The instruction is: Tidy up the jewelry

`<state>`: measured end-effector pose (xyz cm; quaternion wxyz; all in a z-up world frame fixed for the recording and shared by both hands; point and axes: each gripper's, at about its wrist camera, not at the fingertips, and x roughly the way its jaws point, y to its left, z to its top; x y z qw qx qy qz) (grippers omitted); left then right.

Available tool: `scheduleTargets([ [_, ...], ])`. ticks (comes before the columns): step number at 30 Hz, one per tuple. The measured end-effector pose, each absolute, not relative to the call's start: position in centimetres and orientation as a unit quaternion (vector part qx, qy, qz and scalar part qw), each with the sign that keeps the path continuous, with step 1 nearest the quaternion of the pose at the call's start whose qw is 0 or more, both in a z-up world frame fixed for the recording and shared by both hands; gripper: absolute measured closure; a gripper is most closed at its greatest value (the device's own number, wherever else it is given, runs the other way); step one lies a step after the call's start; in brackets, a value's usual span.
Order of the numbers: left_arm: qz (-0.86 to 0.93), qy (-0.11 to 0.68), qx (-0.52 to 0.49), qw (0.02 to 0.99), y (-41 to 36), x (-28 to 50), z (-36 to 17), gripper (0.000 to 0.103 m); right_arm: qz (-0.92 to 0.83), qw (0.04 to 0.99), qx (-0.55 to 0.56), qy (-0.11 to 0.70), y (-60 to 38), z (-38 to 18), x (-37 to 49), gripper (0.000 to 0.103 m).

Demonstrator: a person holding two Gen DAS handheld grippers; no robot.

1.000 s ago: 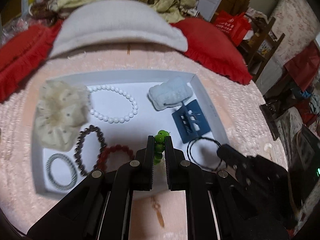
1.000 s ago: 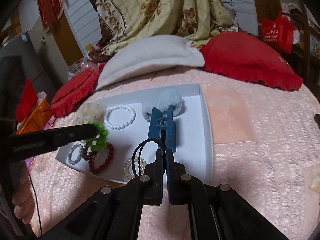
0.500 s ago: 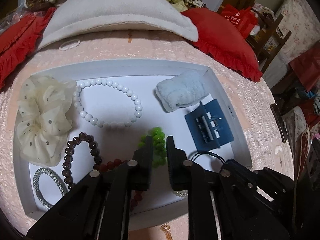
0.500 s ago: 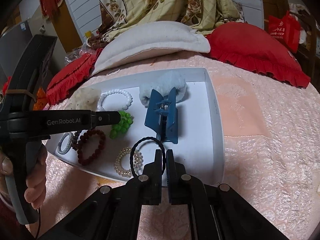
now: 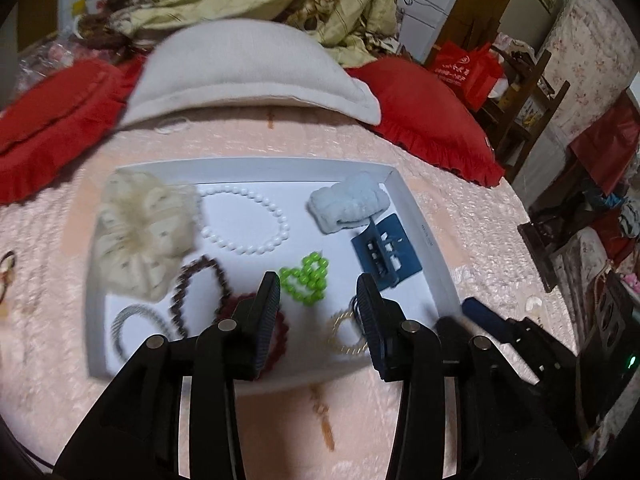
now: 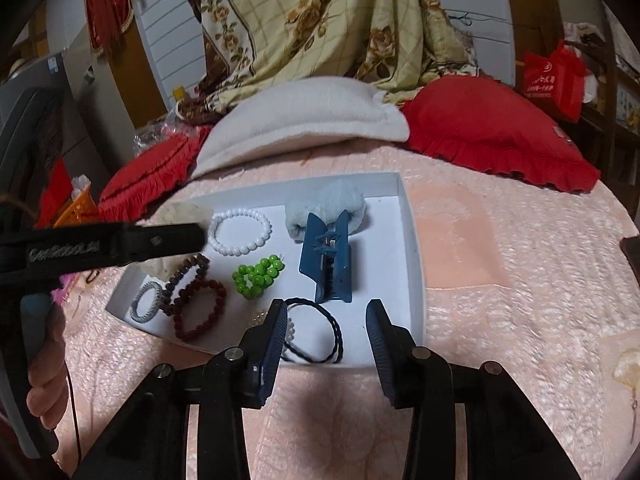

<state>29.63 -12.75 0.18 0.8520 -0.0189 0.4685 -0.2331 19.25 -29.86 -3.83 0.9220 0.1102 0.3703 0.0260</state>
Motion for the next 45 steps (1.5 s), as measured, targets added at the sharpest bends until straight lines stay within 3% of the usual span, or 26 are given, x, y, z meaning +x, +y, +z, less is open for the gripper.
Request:
scheduleTargets([
  [11, -0.146, 0.408, 0.038, 0.900, -8.6, 20.3, 1.5, 0.063, 0.016, 0.927, 0.113, 0.357, -28.5, -2.7, 13.0, 0.064],
  [16, -0.085, 0.364, 0.040, 0.927, -5.9, 15.7, 2.3, 0.055, 0.012, 0.928, 0.122, 0.352, -27.3, -2.2, 9.9, 0.064],
  [20, -0.043, 0.320, 0.033, 0.946, -3.7, 13.0, 4.1, 0.054, 0.011, 0.927, 0.122, 0.354, -26.2, -1.7, 7.7, 0.064],
  [21, -0.031, 0.303, 0.028, 0.952, -2.9, 12.2, 4.9, 0.051, 0.009, 0.928, 0.120, 0.354, -25.9, -1.5, 7.2, 0.064],
  [24, 0.004, 0.256, 0.016, 0.967, -1.2, 9.9, 6.9, 0.022, 0.004, 0.929, 0.115, 0.351, -25.1, -1.0, 5.6, 0.064],
  [33, 0.054, 0.167, 0.018, 0.984, 1.5, 4.1, 10.6, 0.021, 0.002, 0.931, 0.092, 0.353, -22.3, 0.2, 2.8, 0.064],
  [38, 0.056, 0.158, 0.014, 0.986, 2.2, 2.0, 11.0, 0.011, 0.002, 0.933, 0.082, 0.350, -21.3, 0.8, 1.9, 0.064],
  [40, 0.052, 0.160, 0.009, 0.986, 2.4, 1.5, 10.9, 0.002, 0.000, 0.935, 0.079, 0.347, -20.9, 1.2, 1.5, 0.064],
  [45, 0.041, 0.153, 0.001, 0.987, 2.8, 0.5, 10.5, 0.002, -0.004, 0.939, 0.066, 0.338, -20.2, 1.6, 0.9, 0.064],
])
